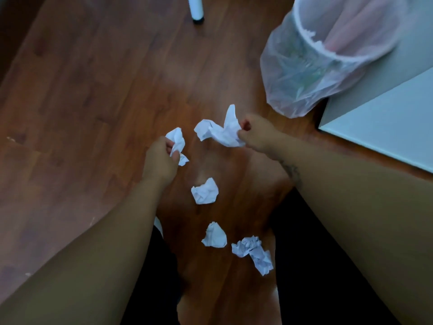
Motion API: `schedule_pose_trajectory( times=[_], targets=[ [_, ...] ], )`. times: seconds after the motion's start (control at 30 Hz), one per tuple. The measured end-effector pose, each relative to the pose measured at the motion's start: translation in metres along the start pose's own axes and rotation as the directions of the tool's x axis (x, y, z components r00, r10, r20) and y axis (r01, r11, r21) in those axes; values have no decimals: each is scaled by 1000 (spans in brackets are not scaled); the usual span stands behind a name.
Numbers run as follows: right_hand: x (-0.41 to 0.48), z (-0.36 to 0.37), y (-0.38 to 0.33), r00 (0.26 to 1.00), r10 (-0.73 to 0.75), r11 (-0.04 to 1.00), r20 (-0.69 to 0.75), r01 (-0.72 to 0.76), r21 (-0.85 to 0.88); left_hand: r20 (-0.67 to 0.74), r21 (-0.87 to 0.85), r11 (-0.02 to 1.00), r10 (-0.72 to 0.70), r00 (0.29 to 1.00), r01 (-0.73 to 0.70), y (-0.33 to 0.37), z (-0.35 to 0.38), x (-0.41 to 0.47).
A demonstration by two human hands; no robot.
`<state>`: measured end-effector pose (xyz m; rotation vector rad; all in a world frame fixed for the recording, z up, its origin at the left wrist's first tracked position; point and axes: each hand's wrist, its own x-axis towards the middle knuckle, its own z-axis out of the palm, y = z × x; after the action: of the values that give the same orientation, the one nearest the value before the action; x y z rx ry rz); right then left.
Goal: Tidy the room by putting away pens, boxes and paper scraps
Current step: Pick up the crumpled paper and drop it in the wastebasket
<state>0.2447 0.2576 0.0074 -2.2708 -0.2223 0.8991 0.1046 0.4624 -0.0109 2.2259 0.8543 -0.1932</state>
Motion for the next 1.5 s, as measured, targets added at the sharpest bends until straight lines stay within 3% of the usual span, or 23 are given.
schedule_pose_trajectory(
  times=[0.23,0.4,0.53,0.63,0.8,1.03,1.13,1.2,1.27,1.37,1.5],
  targets=[
    [-12,-131,-30,937,6,961,-350,92,262,-63,-180,956,224,973,-232,146,-11,35],
    [-11,-172,-26,828,242,803,-505,121,584,-74,-187,896,396,915,-403,244,-6,50],
    [0,-187,-12,744,389,726,-543,116,678,-56,-185,869,458,887,-460,292,17,65],
    [4,-196,5,703,432,724,-565,103,682,-55,-186,865,464,884,-466,317,38,75],
    [-1,-202,16,730,370,738,-574,144,659,-47,-249,859,452,891,-448,337,56,73],
    [-25,-157,27,679,113,946,-726,149,286,-74,-159,903,393,917,-400,269,48,48],
    [-39,-111,40,798,18,982,-603,100,161,-12,-37,938,346,938,-346,205,46,31],
    [-52,-73,53,920,-13,999,-392,31,39,52,43,952,300,953,-302,158,48,20],
    [-72,-38,63,990,26,995,-142,-39,-93,137,134,956,244,960,-261,116,51,6],
    [-100,14,72,988,111,971,110,-84,-225,230,244,946,159,960,-215,63,59,-17],
    [-135,72,97,935,213,907,283,-81,-413,367,338,912,101,925,-234,14,74,-46]
  ],
)
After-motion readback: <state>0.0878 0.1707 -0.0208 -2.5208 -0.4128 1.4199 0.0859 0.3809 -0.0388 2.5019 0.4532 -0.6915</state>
